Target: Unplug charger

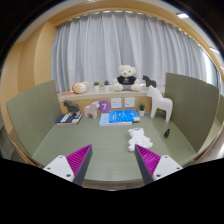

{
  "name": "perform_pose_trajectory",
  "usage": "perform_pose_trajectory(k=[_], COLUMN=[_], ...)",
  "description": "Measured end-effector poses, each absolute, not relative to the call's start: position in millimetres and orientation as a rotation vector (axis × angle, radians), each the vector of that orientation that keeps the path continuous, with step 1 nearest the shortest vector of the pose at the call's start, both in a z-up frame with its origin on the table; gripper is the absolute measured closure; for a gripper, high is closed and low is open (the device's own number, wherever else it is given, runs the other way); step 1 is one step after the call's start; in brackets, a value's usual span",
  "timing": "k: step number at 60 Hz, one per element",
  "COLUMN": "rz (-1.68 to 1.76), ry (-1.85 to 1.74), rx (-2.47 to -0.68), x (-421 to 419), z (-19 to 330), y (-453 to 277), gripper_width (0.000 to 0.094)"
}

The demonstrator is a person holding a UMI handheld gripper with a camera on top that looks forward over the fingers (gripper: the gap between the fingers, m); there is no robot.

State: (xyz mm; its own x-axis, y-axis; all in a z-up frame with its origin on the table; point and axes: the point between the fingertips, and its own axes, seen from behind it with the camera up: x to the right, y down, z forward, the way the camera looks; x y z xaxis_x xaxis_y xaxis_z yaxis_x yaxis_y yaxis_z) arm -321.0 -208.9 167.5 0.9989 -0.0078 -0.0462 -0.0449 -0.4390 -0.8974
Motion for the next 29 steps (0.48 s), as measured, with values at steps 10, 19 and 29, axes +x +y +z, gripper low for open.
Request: perform_pose_trajectory(k=[10, 19, 29], rz=[0.071, 0.066, 0.075], ry=[-0.042, -0.056, -0.056], rx=[-2.026, -2.029, -2.031], x=[-353.2, -359.6, -363.6], z=[170.1, 170.7, 174.3], y=[-236.2, -249.6, -259.7], gripper_width=[0.008, 0.0082, 0.0089])
